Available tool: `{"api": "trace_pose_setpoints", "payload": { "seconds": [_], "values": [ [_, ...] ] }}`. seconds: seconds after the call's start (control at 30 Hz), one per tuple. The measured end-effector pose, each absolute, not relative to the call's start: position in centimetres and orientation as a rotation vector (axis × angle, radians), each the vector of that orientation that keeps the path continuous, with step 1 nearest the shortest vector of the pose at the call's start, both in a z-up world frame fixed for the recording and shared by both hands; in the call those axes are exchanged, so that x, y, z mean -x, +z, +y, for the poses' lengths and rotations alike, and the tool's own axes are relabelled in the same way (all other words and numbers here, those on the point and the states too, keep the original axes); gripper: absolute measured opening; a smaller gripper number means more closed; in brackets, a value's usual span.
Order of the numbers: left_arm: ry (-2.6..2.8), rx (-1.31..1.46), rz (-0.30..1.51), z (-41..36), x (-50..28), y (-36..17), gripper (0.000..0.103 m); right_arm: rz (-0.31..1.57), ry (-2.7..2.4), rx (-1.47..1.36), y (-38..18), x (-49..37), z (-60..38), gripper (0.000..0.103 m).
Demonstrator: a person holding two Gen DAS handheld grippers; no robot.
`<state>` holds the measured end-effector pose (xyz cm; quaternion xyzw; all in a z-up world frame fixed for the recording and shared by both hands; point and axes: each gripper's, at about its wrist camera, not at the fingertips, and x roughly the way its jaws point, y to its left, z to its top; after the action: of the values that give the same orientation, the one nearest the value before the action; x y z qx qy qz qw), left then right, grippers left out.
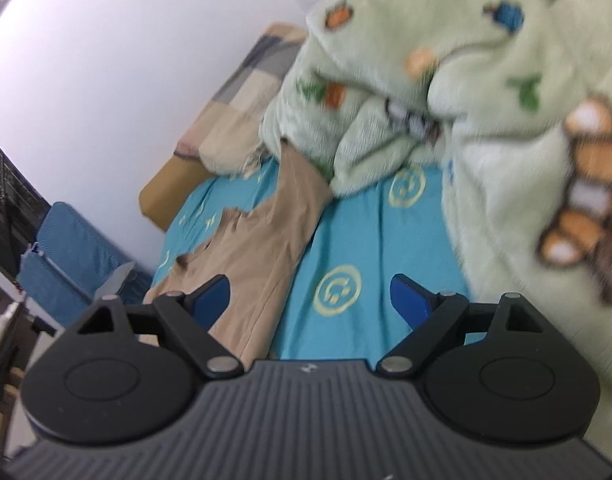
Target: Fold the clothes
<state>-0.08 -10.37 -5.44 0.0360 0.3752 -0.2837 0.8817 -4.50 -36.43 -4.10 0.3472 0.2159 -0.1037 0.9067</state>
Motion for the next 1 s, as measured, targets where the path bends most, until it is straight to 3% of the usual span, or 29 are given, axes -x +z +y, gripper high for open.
{"api": "trace_pose_setpoints", "payload": {
  "seconds": [0.2,0.37,0.43,0.5,0.6,0.7,0.87,1.0],
  "values": [
    [-0.763,-0.147,0.828,-19.0,3.1,-8.3,0.002,0.434,-0.248,-0.617,-3.7,3.7,-37.1,0.088],
    [-0.741,-0.146,0.923,-21.0,2.7,-12.8,0.004,0.448,-0.23,-0.593,-4.0,3.2,-37.6,0.088],
    [-0.742,-0.121,0.938,-20.6,2.4,-13.0,0.011,0.454,-0.223,-0.581,-4.2,3.0,-37.5,0.088],
    [-0.742,-0.102,0.916,-19.5,2.6,-12.0,0.037,0.458,-0.199,-0.586,-4.3,2.7,-37.4,0.088],
    [-0.739,-0.118,0.831,-18.0,3.0,-9.6,0.064,0.449,-0.161,-0.572,-4.2,2.5,-36.9,0.088],
    [-0.688,-0.146,0.765,-16.5,2.6,-7.3,0.079,0.43,-0.137,-0.534,-3.8,2.6,-36.1,0.088],
    [-0.589,-0.157,0.708,-12.2,0.6,-4.3,0.081,0.378,-0.103,-0.509,-3.3,2.8,-35.2,0.088],
    [-0.486,-0.136,0.643,-8.2,-0.9,-2.3,0.089,0.349,-0.075,-0.464,-2.9,2.8,-33.9,0.088]
  ]
}}
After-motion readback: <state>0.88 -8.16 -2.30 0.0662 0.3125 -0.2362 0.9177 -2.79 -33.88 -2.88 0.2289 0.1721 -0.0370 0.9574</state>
